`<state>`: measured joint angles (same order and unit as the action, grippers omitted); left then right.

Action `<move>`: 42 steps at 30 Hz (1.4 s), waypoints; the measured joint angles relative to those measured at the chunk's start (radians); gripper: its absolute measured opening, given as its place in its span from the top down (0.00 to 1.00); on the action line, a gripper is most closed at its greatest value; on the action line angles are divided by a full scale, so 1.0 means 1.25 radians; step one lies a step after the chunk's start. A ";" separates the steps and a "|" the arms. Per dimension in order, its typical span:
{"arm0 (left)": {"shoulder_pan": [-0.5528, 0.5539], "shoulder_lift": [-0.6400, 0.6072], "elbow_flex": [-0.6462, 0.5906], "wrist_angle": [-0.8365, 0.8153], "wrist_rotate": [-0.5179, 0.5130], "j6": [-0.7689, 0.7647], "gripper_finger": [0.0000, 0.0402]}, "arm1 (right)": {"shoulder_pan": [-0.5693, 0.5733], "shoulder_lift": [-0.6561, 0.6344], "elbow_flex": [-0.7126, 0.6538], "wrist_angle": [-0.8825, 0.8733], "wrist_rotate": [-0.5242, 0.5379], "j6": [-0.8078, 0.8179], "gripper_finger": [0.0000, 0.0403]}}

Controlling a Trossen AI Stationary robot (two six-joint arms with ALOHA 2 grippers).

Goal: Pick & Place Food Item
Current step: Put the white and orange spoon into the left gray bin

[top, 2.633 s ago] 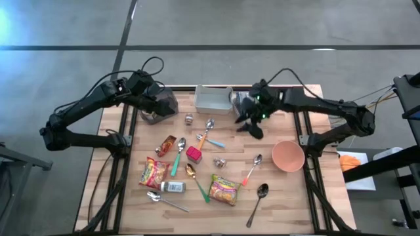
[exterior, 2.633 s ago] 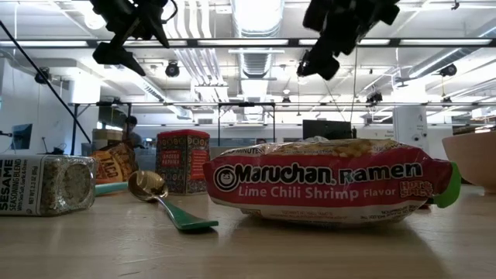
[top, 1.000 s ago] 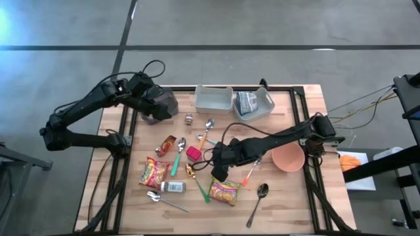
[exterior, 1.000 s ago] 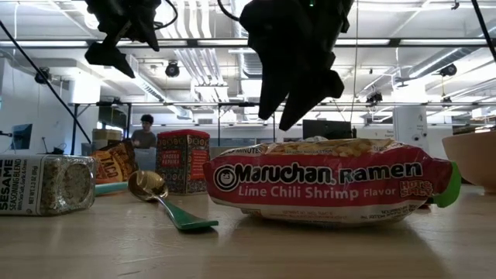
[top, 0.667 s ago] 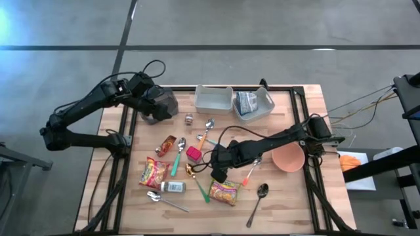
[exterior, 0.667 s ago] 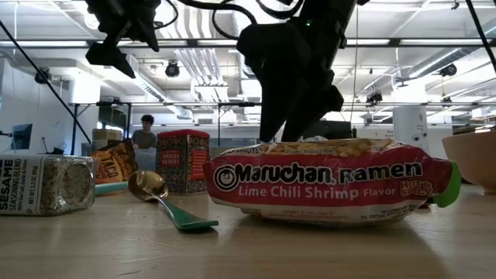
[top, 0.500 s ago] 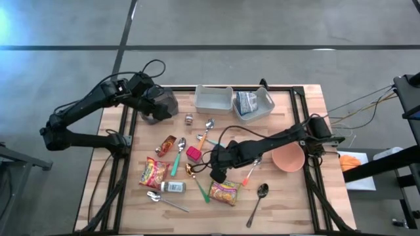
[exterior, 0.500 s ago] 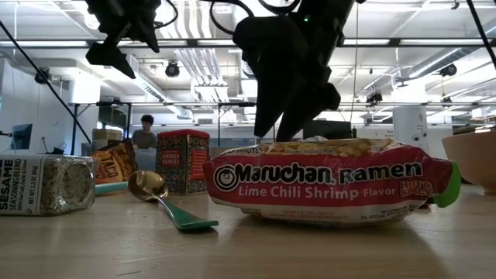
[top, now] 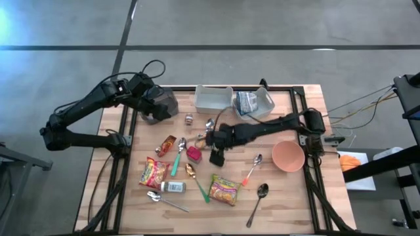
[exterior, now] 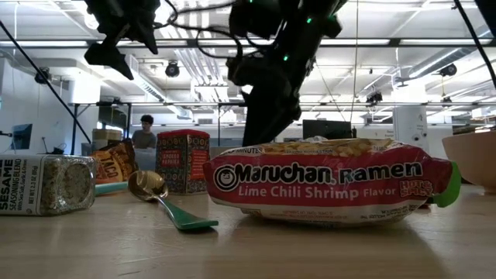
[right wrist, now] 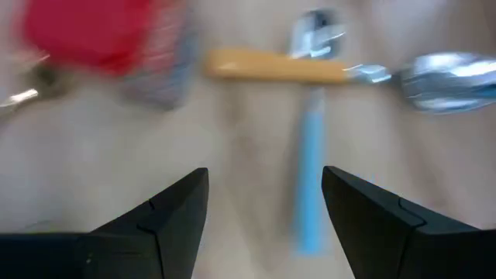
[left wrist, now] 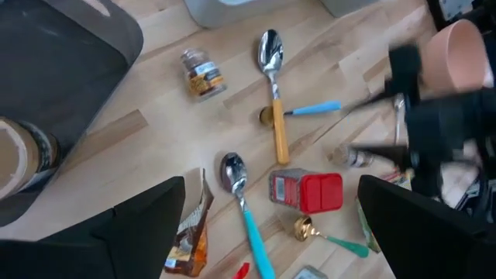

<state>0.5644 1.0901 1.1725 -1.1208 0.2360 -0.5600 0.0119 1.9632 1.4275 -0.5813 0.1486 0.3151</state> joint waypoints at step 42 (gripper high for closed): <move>0.000 0.000 0.000 -0.066 0.001 0.065 0.04 | 0.254 -0.155 -0.255 -0.222 -0.056 1.327 0.38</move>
<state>0.5644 1.0901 1.1725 -1.2038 0.2367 -0.4789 0.3294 1.7691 1.1081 -0.8589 0.0780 1.9735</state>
